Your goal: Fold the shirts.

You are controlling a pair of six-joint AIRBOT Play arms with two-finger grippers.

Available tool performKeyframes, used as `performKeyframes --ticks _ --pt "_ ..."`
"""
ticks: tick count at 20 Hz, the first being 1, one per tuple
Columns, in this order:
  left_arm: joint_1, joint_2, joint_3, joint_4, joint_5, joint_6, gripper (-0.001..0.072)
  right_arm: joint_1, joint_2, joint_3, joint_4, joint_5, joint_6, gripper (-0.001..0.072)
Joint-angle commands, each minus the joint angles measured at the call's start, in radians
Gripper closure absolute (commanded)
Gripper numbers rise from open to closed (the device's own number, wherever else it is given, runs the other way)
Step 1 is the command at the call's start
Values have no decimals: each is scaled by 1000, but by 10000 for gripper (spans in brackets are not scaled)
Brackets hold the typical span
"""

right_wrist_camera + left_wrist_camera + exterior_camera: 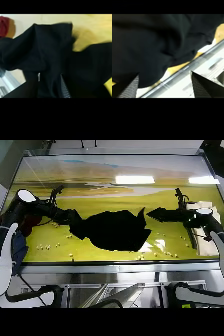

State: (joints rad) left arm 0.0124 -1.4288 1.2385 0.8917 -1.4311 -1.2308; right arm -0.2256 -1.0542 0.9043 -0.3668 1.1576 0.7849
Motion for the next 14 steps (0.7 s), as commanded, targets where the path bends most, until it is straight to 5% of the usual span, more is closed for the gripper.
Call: performKeyframes --ticks 1,3,8,14 --pt "34 -105 99 0 -126 -48 19 -69 -71 102 -16 72 13 382" --pt "39 -92 124 3 -182 -75 19 -143 -33 120 -33 124 82 221" --pt "0 109 -99 6 -114 -79 20 -251 82 48 -293 238 214 231" --pt "-237 290 -543 -52 286 -101 20 -221 179 -260 -282 108 194 231"
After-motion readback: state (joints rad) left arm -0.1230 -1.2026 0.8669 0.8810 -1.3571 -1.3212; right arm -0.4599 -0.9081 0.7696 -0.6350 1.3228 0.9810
